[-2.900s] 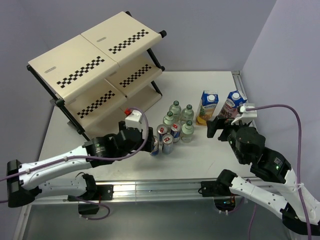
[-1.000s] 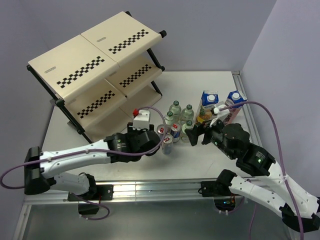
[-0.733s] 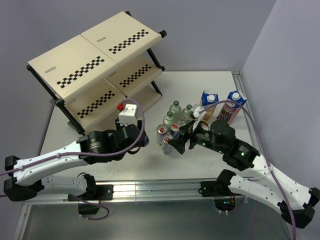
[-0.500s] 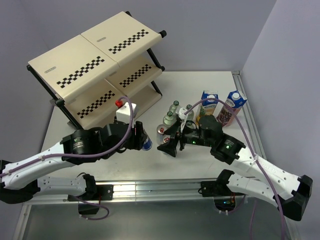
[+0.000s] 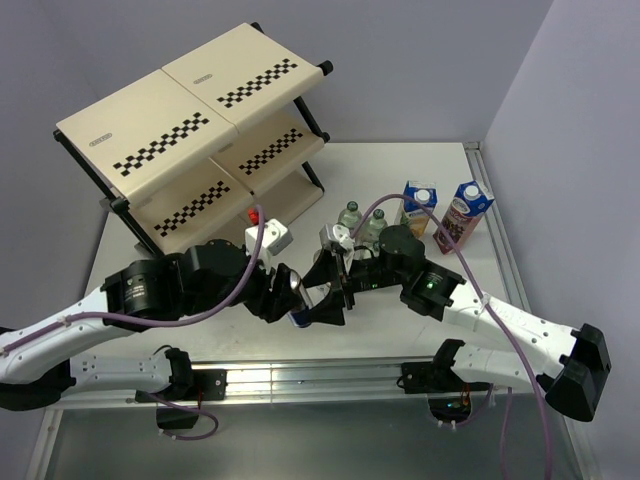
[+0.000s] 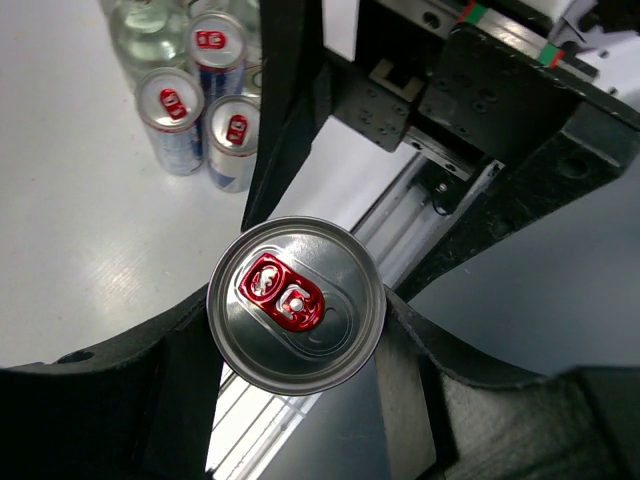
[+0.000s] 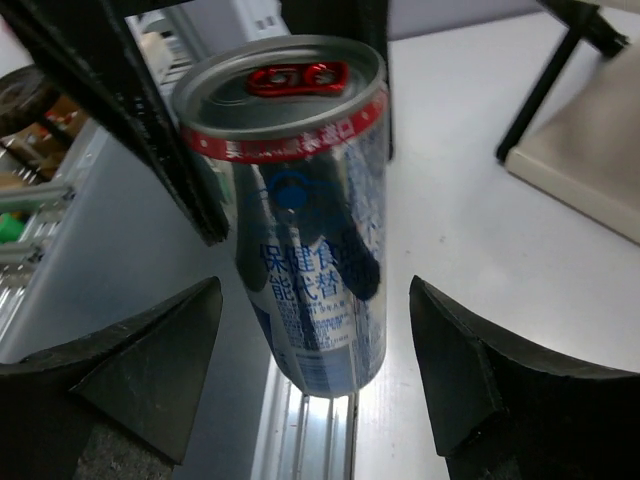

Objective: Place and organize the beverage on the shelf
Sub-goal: Pick up the drink from the center of the board.

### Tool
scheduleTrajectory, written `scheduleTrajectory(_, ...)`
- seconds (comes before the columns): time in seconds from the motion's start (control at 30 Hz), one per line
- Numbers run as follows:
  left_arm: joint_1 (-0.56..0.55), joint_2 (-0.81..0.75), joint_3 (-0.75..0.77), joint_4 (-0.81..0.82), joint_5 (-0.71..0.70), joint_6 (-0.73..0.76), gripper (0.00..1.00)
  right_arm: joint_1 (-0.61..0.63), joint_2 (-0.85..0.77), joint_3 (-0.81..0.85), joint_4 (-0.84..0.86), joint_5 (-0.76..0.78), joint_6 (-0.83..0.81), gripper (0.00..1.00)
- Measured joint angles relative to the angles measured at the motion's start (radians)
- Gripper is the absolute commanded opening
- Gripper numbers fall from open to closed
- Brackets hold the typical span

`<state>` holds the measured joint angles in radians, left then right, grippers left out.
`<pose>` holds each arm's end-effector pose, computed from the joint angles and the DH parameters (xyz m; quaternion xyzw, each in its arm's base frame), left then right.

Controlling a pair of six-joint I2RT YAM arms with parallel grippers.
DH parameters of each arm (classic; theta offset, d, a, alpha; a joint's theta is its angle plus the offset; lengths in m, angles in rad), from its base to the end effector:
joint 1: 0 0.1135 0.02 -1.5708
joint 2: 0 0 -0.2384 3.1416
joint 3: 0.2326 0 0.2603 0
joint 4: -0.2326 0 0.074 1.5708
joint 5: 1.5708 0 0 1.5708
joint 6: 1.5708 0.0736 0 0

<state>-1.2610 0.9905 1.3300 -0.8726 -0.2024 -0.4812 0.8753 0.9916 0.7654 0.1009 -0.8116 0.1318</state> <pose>0.0854 -0.2183 0.3796 0.2821 0.8181 -0.3209 0.3848 0.1343 0.2442 0.2991 -0.4936 0.5472 0.5526 0.3894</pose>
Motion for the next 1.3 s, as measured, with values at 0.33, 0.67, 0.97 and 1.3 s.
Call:
scheduleTrajectory(0.33, 0.000, 0.003, 0.000, 0.022, 0.114, 0.058, 0.00, 0.045, 0.011, 0.003, 0.056, -0.092, -0.021, 0.67)
scheduleTrajectory(0.67, -0.001, 0.022, 0.013, -0.018, 0.136, 0.078, 0.25, 0.076, 0.061, 0.034, 0.019, -0.085, -0.067, 0.00)
scheduleTrajectory(0.97, -0.006, -0.013, 0.033, 0.019, -0.049, 0.065, 0.99, 0.097, 0.029, 0.018, 0.100, 0.021, -0.048, 0.00)
scheduleTrajectory(1.3, -0.011, -0.161, -0.043, 0.118, -0.343, 0.017, 1.00, 0.090, 0.027, 0.048, 0.156, 0.308, -0.078, 0.00)
